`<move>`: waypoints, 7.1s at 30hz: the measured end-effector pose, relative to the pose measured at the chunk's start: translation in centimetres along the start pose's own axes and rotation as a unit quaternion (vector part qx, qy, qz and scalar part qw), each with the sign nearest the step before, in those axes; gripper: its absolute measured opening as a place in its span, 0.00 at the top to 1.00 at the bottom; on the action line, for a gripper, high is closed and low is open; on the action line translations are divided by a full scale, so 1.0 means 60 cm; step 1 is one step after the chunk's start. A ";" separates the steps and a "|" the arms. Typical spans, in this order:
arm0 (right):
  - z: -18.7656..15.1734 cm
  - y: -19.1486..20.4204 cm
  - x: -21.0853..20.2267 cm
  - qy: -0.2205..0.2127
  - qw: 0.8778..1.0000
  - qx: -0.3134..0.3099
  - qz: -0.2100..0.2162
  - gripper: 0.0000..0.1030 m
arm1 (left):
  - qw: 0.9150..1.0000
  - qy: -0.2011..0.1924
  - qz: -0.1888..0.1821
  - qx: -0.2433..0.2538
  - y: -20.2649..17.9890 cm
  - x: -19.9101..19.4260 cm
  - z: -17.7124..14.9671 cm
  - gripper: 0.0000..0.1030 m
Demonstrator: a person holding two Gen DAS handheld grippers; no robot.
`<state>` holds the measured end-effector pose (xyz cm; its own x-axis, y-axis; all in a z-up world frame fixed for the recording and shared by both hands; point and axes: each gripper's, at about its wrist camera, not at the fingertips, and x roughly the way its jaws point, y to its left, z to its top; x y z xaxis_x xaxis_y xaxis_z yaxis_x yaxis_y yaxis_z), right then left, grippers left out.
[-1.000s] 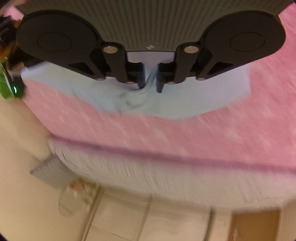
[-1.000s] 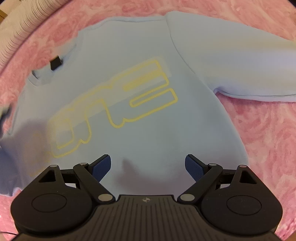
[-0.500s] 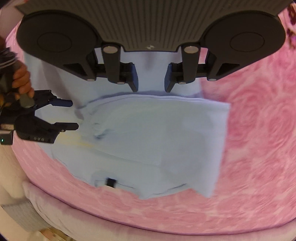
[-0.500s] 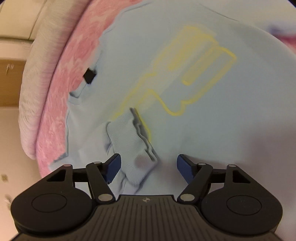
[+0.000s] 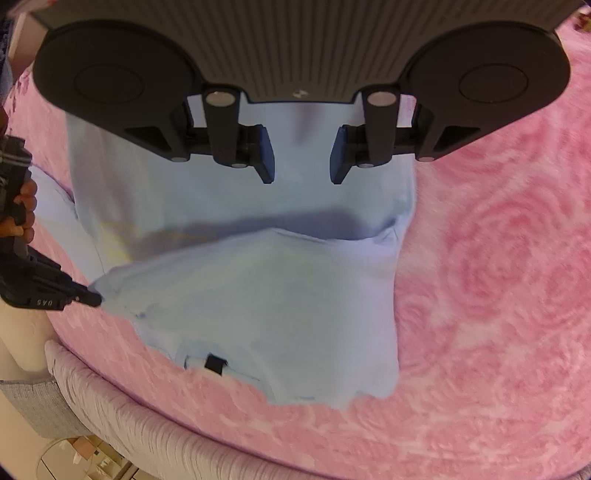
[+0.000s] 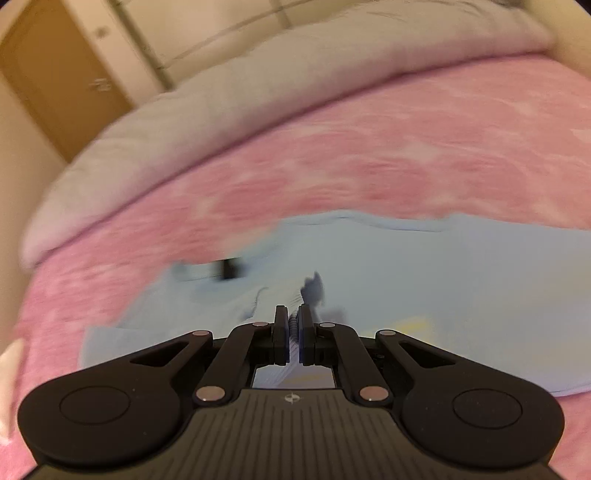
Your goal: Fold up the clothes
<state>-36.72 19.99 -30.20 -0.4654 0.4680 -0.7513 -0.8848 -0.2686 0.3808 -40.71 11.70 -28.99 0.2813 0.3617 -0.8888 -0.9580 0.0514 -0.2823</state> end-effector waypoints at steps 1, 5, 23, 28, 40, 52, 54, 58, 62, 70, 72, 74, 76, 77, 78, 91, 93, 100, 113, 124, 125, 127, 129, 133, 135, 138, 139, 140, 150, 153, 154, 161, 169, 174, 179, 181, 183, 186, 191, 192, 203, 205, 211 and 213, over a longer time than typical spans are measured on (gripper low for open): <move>0.002 -0.018 0.005 0.007 1.000 0.009 -0.006 0.96 | 1.000 0.004 -0.001 0.000 -0.003 0.006 -0.003 0.74; -0.017 -0.046 0.024 0.028 0.999 -0.008 -0.030 0.95 | 1.000 0.022 0.002 0.005 -0.010 0.024 -0.014 0.74; -0.088 -0.505 -0.211 -0.063 0.912 0.375 -0.154 0.45 | 0.998 0.041 0.002 0.053 -0.146 0.053 -0.028 0.70; -0.091 -0.638 -0.263 -0.140 0.868 0.449 -0.162 0.44 | 0.998 0.042 0.000 0.052 -0.181 0.062 -0.028 0.70; -0.035 -0.602 -0.249 -0.125 0.931 0.316 -0.130 0.86 | 0.999 0.009 -0.014 -0.043 -0.138 0.050 0.034 0.69; -0.054 -0.014 -0.150 0.003 0.986 -0.134 0.102 0.57 | 0.987 -0.006 -0.053 -0.151 -0.051 0.015 0.018 0.70; -0.086 0.021 -0.127 0.049 0.980 -0.164 0.097 0.50 | 0.986 -0.006 -0.056 -0.158 -0.044 0.013 0.013 0.70; -0.111 -0.011 -0.108 0.103 0.984 -0.134 0.060 0.47 | 0.983 -0.001 -0.069 -0.169 -0.039 0.021 -0.002 0.70; -0.097 -0.134 -0.110 0.124 0.992 -0.010 -0.029 0.45 | 0.976 0.012 -0.106 -0.188 -0.066 0.059 -0.011 0.69; -0.089 -0.330 -0.158 0.099 0.969 0.198 -0.108 0.39 | 0.962 0.014 -0.145 -0.232 -0.125 0.174 0.004 0.61; -0.091 -0.341 -0.159 0.100 0.968 0.198 -0.116 0.38 | 0.964 0.028 -0.129 -0.230 -0.134 0.199 0.006 0.61; -0.096 -0.341 -0.156 0.106 0.968 0.197 -0.114 0.38 | 0.961 0.021 -0.137 -0.239 -0.140 0.208 0.004 0.62; -0.100 -0.340 -0.150 0.111 0.968 0.198 -0.111 0.38 | 0.959 0.019 -0.155 -0.237 -0.147 0.212 0.006 0.87; -0.096 -0.339 -0.142 0.112 0.967 0.199 -0.109 0.38 | 0.959 0.018 -0.165 -0.228 -0.151 0.212 0.010 0.93; -0.091 -0.337 -0.132 0.113 0.967 0.199 -0.108 0.38 | 0.961 0.010 -0.170 -0.218 -0.155 0.207 0.014 0.94; -0.051 -0.248 -0.086 0.102 0.984 0.135 -0.058 0.38 | 0.983 -0.179 -0.028 -0.032 -0.017 0.027 0.108 0.98; -0.054 -0.227 -0.066 0.116 0.985 0.114 -0.064 0.38 | 0.989 -0.142 -0.012 -0.030 0.005 0.068 0.099 0.97; -0.071 -0.165 -0.047 0.145 0.982 -0.024 -0.119 0.42 | 0.992 -0.106 0.041 -0.063 0.036 0.099 0.075 0.94; -0.065 -0.080 -0.007 0.107 0.985 -0.115 -0.065 0.46 | 0.997 -0.061 -0.012 0.037 -0.014 0.111 0.105 0.90; -0.139 -0.071 -0.110 0.120 0.975 -0.148 -0.115 0.52 | 0.998 -0.027 -0.017 0.061 0.020 0.020 0.012 0.91; -0.162 -0.072 -0.117 0.133 0.972 -0.153 -0.119 0.52 | 0.997 -0.020 -0.030 0.067 0.012 0.021 0.003 0.91; -0.209 -0.075 -0.130 0.159 0.965 -0.165 -0.130 0.52 | 0.996 0.000 -0.045 0.082 0.000 0.029 -0.026 0.91; -0.260 -0.090 -0.139 0.193 0.957 -0.159 -0.148 0.54 | 0.994 0.026 -0.044 0.091 -0.008 0.038 -0.063 0.91; -0.320 -0.124 -0.207 0.188 0.964 -0.104 -0.156 0.55 | 0.996 0.056 -0.039 0.052 0.009 0.020 -0.151 0.91; -0.329 -0.127 -0.238 0.183 0.967 -0.091 -0.155 0.54 | 0.997 0.067 -0.035 0.032 0.012 0.000 -0.180 0.91; -0.330 -0.120 -0.242 0.232 0.953 -0.089 -0.171 0.52 | 0.997 0.077 -0.012 0.024 0.004 -0.033 -0.201 0.91; -0.329 -0.114 -0.250 0.231 0.954 -0.090 -0.168 0.52 | 0.997 0.074 -0.006 0.024 -0.004 -0.046 -0.204 0.90; -0.328 -0.107 -0.259 0.227 0.956 -0.092 -0.163 0.52 | 0.997 0.074 -0.001 0.024 -0.014 -0.059 -0.203 0.90; -0.297 -0.045 -0.413 0.144 0.976 -0.137 -0.087 0.33 | 0.997 0.013 0.040 0.065 -0.202 -0.213 -0.252 0.75; -0.298 -0.049 -0.488 0.123 0.980 -0.141 -0.071 0.29 | 0.996 -0.009 0.044 0.075 -0.255 -0.269 -0.282 0.69; -0.301 -0.053 -0.511 0.123 0.980 -0.141 -0.068 0.29 | 0.996 -0.017 0.046 0.081 -0.269 -0.289 -0.292 0.69; -0.333 -0.075 -0.628 0.121 0.980 -0.143 -0.061 0.23 | 0.991 -0.062 0.070 0.092 -0.334 -0.401 -0.357 0.61; -0.346 -0.057 -0.713 0.103 0.983 -0.141 -0.057 0.15 | 0.987 -0.082 0.086 0.110 -0.370 -0.481 -0.402 0.49; -0.355 -0.048 -0.734 0.098 0.984 -0.137 -0.057 0.14 | 0.984 -0.084 0.108 0.115 -0.373 -0.498 -0.419 0.46; -0.370 -0.038 -0.739 0.106 0.982 -0.141 -0.060 0.14 | 0.983 -0.077 0.121 0.115 -0.364 -0.504 -0.440 0.45; -0.375 -0.035 -0.742 0.107 0.982 -0.144 -0.060 0.14 | 0.983 -0.073 0.122 0.115 -0.358 -0.506 -0.448 0.44; -0.379 -0.032 -0.745 0.108 0.982 -0.146 -0.060 0.14 | 0.983 -0.070 0.122 0.114 -0.354 -0.508 -0.456 0.44; -0.386 -0.029 -0.748 0.109 0.981 -0.148 -0.061 0.14 | 0.984 -0.067 0.122 0.112 -0.347 -0.510 -0.466 0.44; -0.392 -0.030 -0.751 0.111 0.980 -0.151 -0.060 0.14 | 0.984 -0.069 0.122 0.107 -0.343 -0.515 -0.477 0.42; -0.393 -0.031 -0.752 0.110 0.980 -0.152 -0.060 0.14 | 0.984 -0.069 0.122 0.106 -0.342 -0.515 -0.478 0.42; -0.385 -0.044 -0.719 0.121 0.979 -0.143 -0.079 0.14 | 0.989 -0.050 0.098 0.101 -0.316 -0.475 -0.461 0.42; -0.377 -0.039 -0.707 0.121 0.979 -0.140 -0.082 0.14 | 0.991 -0.046 0.085 0.097 -0.304 -0.460 -0.446 0.41; -0.360 -0.045 -0.640 0.138 0.981 -0.106 -0.083 0.14 | 0.997 -0.037 0.027 0.060 -0.239 -0.409 -0.385 0.41; -0.355 -0.055 -0.611 0.147 0.983 -0.083 -0.074 0.14 | 0.999 -0.036 0.009 0.031 -0.200 -0.391 -0.365 0.43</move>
<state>-16.23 -14.20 -15.43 -0.2835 0.2553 -0.9244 -0.9149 -0.3610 0.1809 -34.59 -17.79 -12.69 0.2618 0.4293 -0.8644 -0.9650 0.1013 -0.2419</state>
